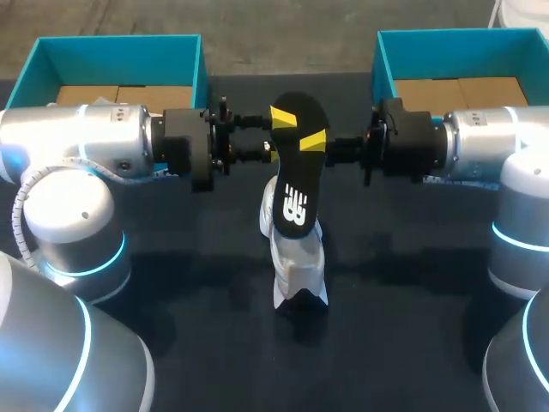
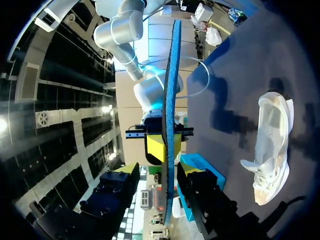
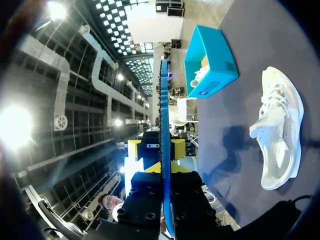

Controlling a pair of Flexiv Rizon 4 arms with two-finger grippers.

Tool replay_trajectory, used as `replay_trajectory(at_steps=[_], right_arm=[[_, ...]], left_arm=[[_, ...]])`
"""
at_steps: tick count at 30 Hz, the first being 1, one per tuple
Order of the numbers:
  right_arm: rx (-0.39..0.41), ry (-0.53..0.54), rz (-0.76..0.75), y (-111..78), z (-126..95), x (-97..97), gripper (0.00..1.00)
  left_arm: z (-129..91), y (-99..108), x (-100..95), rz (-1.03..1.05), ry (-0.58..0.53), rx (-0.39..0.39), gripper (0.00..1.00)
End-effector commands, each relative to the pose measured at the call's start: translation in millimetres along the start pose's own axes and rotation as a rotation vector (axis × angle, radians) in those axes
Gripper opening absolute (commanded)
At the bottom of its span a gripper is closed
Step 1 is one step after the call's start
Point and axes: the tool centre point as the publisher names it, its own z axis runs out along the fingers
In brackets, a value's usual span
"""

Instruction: Take the shoe out of the shoebox, open the shoe tongue, remove and reinsert the insole, then place the shoe into the shoebox

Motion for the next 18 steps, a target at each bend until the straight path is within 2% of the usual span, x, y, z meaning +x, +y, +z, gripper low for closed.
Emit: replay_trajectory(at_steps=[1,2,4,8,12,17,18], right_arm=[[-0.001,-0.001,-0.001,-1.9,0.2,0.3,0.0],[0.0,0.0,-0.001,-1.5,0.8,0.7,0.0],[0.0,0.001,-0.001,-1.1,1.2,1.1,0.0],[0.001,0.003,-0.003,-0.8,1.9,2.5,0.0],[0.0,0.002,-0.003,-1.3,1.1,2.7,0.0],[0.002,0.0,-0.001,-1.6,1.3,2.2,0.0],[0.003,0.0,-0.001,-1.6,1.5,2.1,0.0]], left_arm=[[4.4,0.5,2.5,-0.011,-0.004,-0.013,0.4],[5.8,0.9,2.6,-0.017,-0.007,-0.017,0.39],[7.4,1.2,3.1,-0.018,-0.007,-0.018,0.26],[8.5,0.3,5.6,-0.027,-0.004,-0.02,0.23],[7.8,-0.4,8.6,-0.037,0.002,-0.027,0.16],[9.1,0.1,10.5,-0.04,0.003,-0.034,0.0],[9.2,0.2,10.5,-0.04,0.003,-0.035,0.0]])
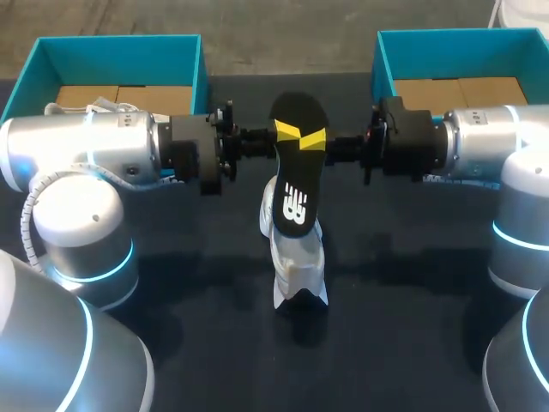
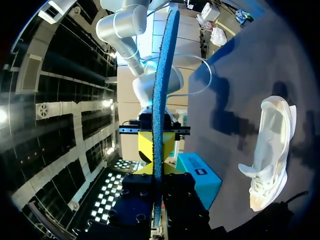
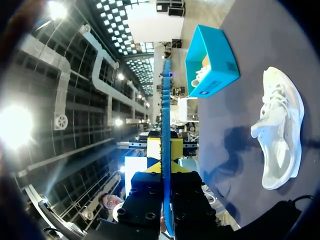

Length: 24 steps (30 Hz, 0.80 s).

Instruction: Take the shoe out of the shoebox, open the shoe tongue, remove and reinsert the insole, then place the shoe into the shoebox

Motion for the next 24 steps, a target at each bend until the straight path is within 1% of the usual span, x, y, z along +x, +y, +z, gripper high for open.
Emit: replay_trajectory(at_steps=[1,7,8,9,10,17,19,21,24], right_arm=[[0.0,-0.002,0.001,-1.0,1,-0.4,0.0],[-0.002,-0.001,0.001,-0.7,1,-1.3,0.0],[-0.004,-0.001,0.002,-1.0,1,-1.5,0.06],[-0.008,-0.002,0.005,-1.6,1,-1.9,0.43],[-0.012,-0.006,0.008,-2.7,-1,-2.8,1.0],[-0.054,-0.039,0.006,-9.4,-15,-5.7,1.0],[-0.07,-0.054,-0.011,-11.7,-22,-6.9,1.0],[-0.081,-0.098,-0.055,-13.5,-29,-7.5,1.0],[-0.105,-0.132,-0.109,-14.6,-41,-12.7,1.0]], left_arm=[[2,-1,1.5,0.001,-0.002,-0.007,0.0],[2,-1,2.2,-0.006,-0.003,-0.007,0.0],[1,-1,2.4,-0.011,-0.005,-0.01,0.0],[0,0,2.8,-0.015,-0.006,-0.014,0.0],[0,1,3.1,-0.017,-0.006,-0.017,0.0],[-3,2,5.7,-0.032,-0.001,-0.009,0.0],[-4,0,6.1,-0.06,-0.005,0.002,0.0],[-6,-3,7.1,-0.103,-0.005,0.017,0.0],[-10,-9,10.5,-0.151,0.007,0.059,0.0]])
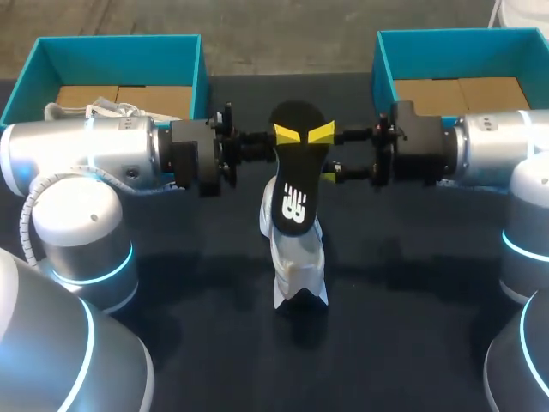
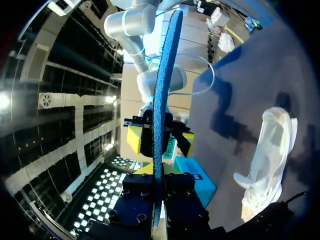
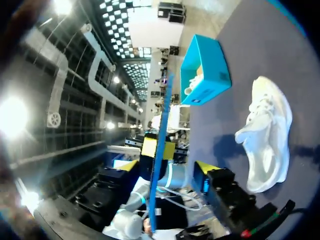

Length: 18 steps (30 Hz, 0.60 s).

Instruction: Take the shoe out of the shoebox, open the shoe tongue, remove and reinsert the insole, then place the shoe into the shoebox

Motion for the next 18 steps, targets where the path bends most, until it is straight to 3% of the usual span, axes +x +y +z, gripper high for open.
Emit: replay_trajectory(at_steps=[1,4,7,9,10,18], right_arm=[[-0.03,-0.073,-0.06,-13.0,-26,0.1,1.0],[-0.047,-0.078,-0.131,-13.3,-34,-4.6,1.0],[-0.05,-0.152,-0.22,-13.7,-39,-6.4,1.0],[-0.041,-0.226,-0.304,-14.3,-40,-4.6,1.0],[-0.04,-0.318,-0.306,-14.1,-40,-5.4,1.0],[-0.04,-0.318,-0.306,-14.1,-40,-5.4,1.0]], left_arm=[[-10,-6,4.0,-0.045,0.025,0.042,0.0],[-12,-11,7.9,-0.111,0.033,0.049,0.0],[-15,-18,13.2,-0.14,0.06,0.097,0.0],[-16,-21,15.5,-0.164,0.07,0.114,0.0],[-17,-22,15.9,-0.159,0.074,0.113,0.0],[-17,-23,16.0,-0.156,0.081,0.111,0.0]])
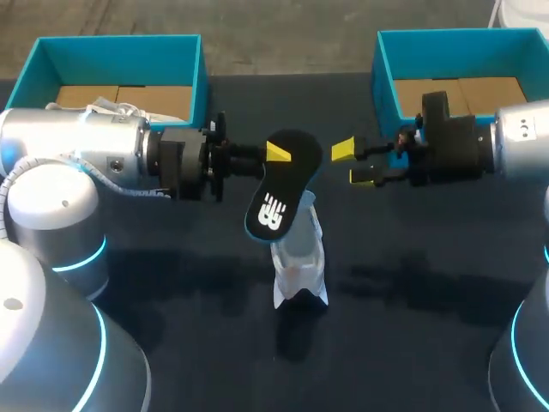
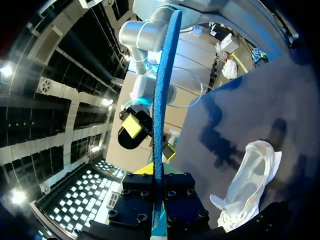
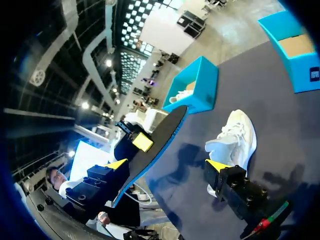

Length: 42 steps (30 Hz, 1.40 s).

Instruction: Take the shoe out of the shoebox, open the shoe tongue, remove and reinsert the insole, then place the shoe into the shoebox

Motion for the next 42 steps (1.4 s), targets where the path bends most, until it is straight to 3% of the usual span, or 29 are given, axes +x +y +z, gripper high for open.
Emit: replay_trajectory(at_steps=[1,42], right_arm=[[0.007,-0.048,0.003,1.5,-2.3,5.0,1.0],[0.021,-0.041,-0.036,1.9,-1.0,4.1,1.0]], left_arm=[[-1.4,-1.3,0.5,0.001,0.0,-0.001,0.0],[-1.4,-1.3,0.5,0.001,0.0,-0.001,0.0]])
